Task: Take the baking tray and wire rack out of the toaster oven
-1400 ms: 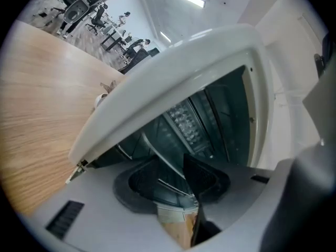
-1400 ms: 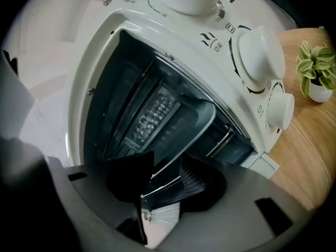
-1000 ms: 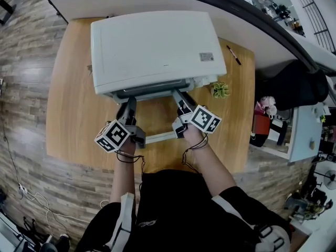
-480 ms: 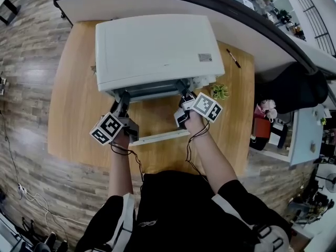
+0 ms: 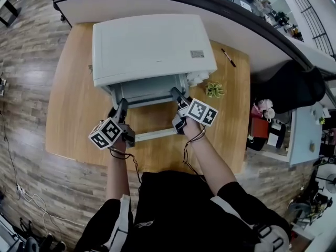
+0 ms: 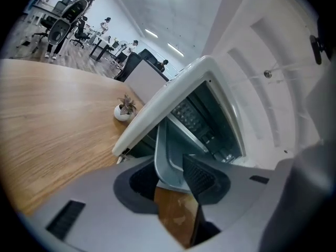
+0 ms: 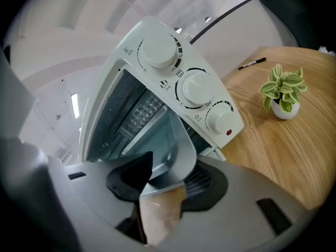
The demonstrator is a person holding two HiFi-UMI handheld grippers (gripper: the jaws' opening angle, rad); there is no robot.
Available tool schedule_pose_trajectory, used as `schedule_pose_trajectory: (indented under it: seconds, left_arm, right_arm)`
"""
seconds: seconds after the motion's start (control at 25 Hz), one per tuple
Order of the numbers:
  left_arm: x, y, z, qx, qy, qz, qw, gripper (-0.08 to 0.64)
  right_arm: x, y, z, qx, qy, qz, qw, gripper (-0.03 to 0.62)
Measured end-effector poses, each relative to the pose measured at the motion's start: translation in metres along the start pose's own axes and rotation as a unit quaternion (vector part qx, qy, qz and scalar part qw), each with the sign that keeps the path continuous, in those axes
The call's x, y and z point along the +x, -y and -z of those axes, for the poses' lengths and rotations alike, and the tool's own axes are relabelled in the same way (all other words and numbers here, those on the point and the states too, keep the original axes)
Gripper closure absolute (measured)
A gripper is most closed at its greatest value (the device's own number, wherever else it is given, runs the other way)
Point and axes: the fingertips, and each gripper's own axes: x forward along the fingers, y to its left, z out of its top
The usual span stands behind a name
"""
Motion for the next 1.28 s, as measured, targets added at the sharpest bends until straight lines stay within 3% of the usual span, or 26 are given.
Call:
schedule_pose_trajectory:
  seconds: [0.52,0.76,1.0,1.28]
  left_arm:
    - [-0.047,0.006,0.037,0.005,0.005,-0.015,0.9999,0.413]
    - [-0.067,0.019,0.046,0.010,0.024,-0.018,0.9995,0.413]
    - [-0.090,0.027,0.065,0.030,0.022,-0.021,0.9991,0.413]
    - [-0.115,0.036,0.084,0.027,0.024,-0.033,0.9988,0.413]
  right_arm:
    - [-0.042,0.005,0.032,-0.044,-0.031,-0.009,0.999,0.405]
    - [-0.065,0.002,0.036,-0.036,-0.019,-0.028,0.999,0.404]
    - [-0.081,0.013,0.054,-0.029,-0.040,-0.035,0.998,0.402]
    - [-0.104,0.016,0.066,-0.032,-0.047,-0.050,0.997,0.402]
